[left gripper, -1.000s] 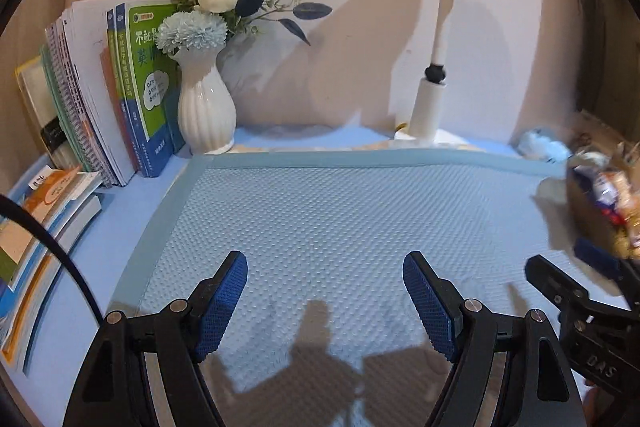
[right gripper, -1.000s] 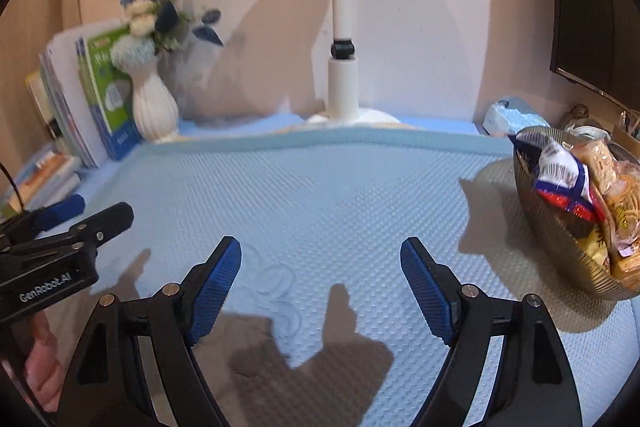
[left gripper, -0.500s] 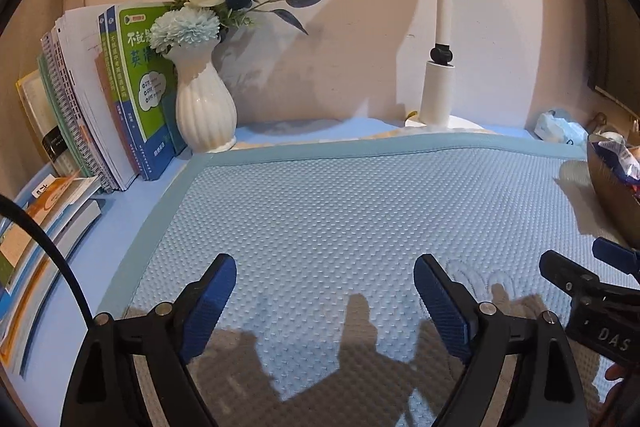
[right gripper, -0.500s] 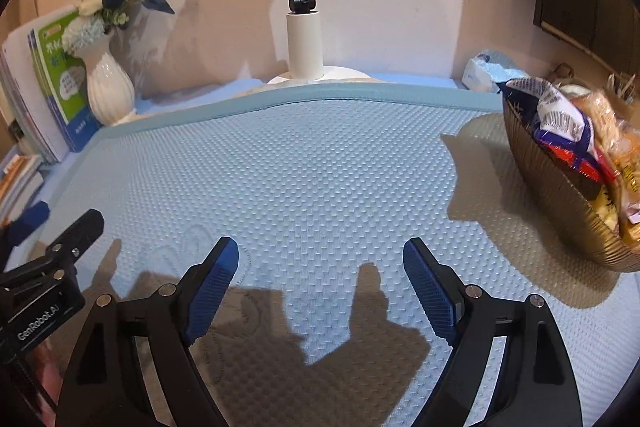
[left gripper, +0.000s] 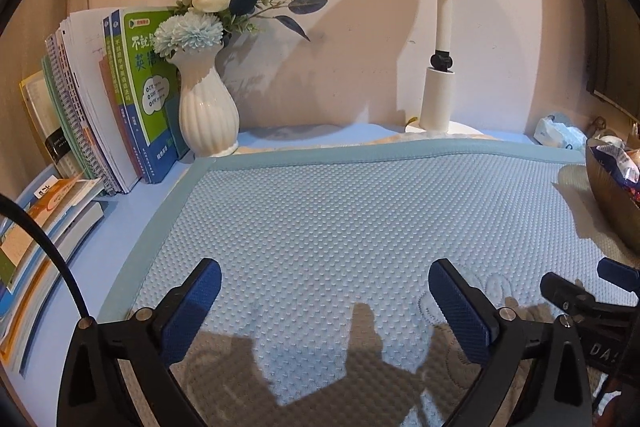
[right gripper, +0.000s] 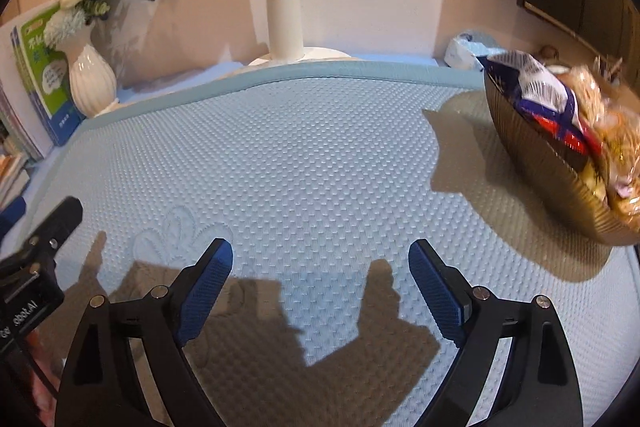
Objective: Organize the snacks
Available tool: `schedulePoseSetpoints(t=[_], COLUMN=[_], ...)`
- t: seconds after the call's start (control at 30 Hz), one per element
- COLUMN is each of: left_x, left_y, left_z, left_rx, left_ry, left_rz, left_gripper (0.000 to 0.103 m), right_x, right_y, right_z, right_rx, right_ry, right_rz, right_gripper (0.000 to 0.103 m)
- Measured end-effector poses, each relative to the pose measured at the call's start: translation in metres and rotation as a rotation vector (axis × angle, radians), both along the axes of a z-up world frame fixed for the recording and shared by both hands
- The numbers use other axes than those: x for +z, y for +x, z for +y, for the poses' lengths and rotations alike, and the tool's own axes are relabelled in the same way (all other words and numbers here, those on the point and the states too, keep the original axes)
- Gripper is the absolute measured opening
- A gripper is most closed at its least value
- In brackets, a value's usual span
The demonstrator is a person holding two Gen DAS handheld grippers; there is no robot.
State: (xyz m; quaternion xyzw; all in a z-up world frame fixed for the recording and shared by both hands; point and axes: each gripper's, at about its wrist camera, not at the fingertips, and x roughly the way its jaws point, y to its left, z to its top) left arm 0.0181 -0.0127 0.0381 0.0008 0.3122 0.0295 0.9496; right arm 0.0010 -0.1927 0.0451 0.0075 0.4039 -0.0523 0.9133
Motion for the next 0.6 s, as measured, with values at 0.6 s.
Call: schedulePoseSetpoints(t=[0.6], left_x=[-0.0044], left_y=[0.0034], left_z=[-0.0035], left_rx=[-0.026], left_ry=[0.002], left_rz=[0.043], left_gripper=[0.103], right_x=[-0.0023], right_y=[0.0020], right_z=[-0.0007], right_rx=[-0.002], right_ry=[0.020], right_rz=[0.016], right_gripper=[0.090])
